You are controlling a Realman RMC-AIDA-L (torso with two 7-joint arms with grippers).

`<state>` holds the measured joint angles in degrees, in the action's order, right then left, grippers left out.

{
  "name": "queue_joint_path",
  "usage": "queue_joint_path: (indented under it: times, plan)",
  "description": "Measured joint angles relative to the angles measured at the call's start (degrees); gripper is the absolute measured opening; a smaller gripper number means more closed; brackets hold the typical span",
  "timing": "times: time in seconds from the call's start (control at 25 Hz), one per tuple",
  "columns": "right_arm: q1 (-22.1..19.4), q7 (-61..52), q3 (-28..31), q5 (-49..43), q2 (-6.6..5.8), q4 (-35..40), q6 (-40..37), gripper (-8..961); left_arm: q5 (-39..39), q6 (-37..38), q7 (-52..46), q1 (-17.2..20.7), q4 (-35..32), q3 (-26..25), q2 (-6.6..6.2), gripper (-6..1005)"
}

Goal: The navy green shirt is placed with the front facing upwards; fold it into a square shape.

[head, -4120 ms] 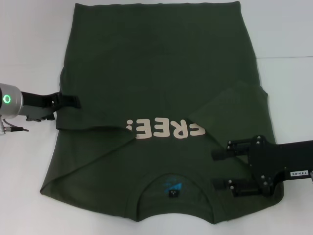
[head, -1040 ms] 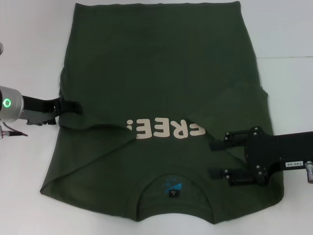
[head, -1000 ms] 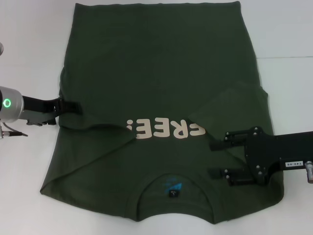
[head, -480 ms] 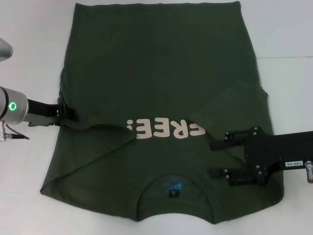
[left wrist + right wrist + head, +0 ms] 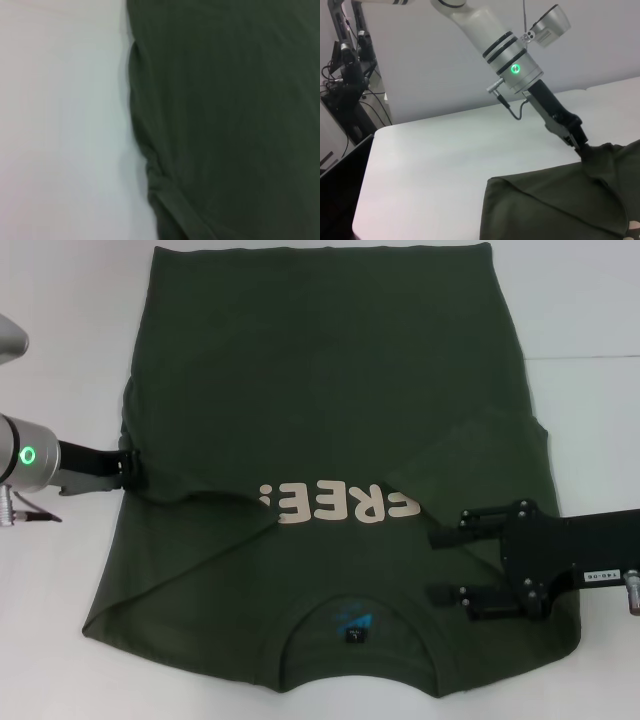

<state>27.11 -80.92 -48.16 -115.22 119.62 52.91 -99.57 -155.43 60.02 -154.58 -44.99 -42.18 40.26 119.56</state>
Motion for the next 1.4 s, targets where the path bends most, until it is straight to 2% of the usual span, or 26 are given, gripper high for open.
queue_joint_path:
  times: [0.28,0.52,0.72,1.0,1.12,1.2,1.24,1.28,1.4]
  plan:
    - [-0.3,0.0,0.0,0.0,0.00,0.0,-0.1,672,7.7,-2.0,1.3,-0.6,-0.9,0.0,0.10,110]
    - [-0.6,0.3,0.1,0.0,0.00,-0.6,-0.1,673,10.2,-8.3,1.1,-2.1,3.3,-0.2,0.75,89]
    - [-0.6,0.4,0.5,0.0,0.00,-0.7,-0.2,674,11.9,-8.8,0.5,-1.7,4.3,-1.0,0.76,230]
    - [-0.6,0.1,2.9,0.5,0.00,-0.5,-0.2,675,18.7,-6.6,4.1,1.1,1.9,-1.1,0.43,497]
    - [-0.6,-0.4,3.4,0.6,-0.01,-0.1,-0.6,699,24.5,-1.0,12.1,3.5,-1.6,-1.1,0.41,555]
    - [-0.7,-0.6,3.2,0.3,-0.01,0.7,-1.1,748,28.2,6.7,20.8,5.5,-4.7,-1.2,0.34,594]
    - [-0.7,-0.5,3.1,-0.1,0.00,1.2,-1.6,772,29.1,14.1,27.4,6.7,-7.1,-1.6,0.26,614]
    - [-0.8,-0.4,3.0,-0.3,0.07,1.8,-2.3,796,29.1,14.1,27.4,6.7,-7.1,-1.6,0.26,633]
    - [-1.4,0.0,2.7,-0.6,0.18,4.2,-4.9,870,29.3,27.9,38.5,8.2,-10.7,-3.9,0.29,691]
